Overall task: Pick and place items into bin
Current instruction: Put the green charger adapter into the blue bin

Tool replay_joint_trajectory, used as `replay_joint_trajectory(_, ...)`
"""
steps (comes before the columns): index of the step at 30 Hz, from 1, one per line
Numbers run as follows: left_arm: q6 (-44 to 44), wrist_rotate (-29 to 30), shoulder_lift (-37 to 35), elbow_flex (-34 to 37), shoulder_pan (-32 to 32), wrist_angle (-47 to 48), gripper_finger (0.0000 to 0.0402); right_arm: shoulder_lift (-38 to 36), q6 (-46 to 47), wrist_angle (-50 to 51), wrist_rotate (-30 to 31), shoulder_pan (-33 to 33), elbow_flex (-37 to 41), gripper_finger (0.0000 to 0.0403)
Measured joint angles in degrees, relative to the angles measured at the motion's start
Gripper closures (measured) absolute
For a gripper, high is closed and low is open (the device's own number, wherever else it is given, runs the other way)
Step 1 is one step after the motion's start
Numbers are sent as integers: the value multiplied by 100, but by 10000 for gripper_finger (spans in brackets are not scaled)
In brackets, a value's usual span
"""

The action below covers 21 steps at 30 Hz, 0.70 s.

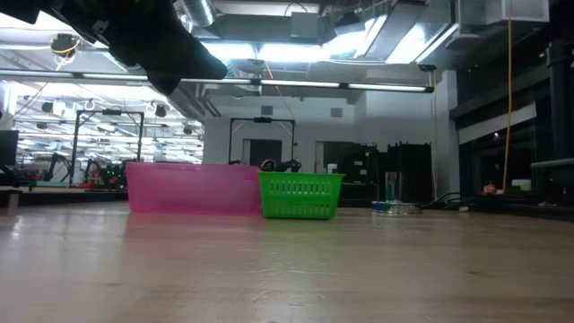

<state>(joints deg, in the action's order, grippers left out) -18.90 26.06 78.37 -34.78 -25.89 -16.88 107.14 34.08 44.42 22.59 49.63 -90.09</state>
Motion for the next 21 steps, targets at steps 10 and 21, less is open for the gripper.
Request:
replay_joint_trajectory(10,13,-17,0,2,0,55,398,51,-161,137,-148,-4,-46,402)
replay_joint_trajectory(21,13,-20,0,0,0,84,398,393,162,269,-341,-10,-48,312)
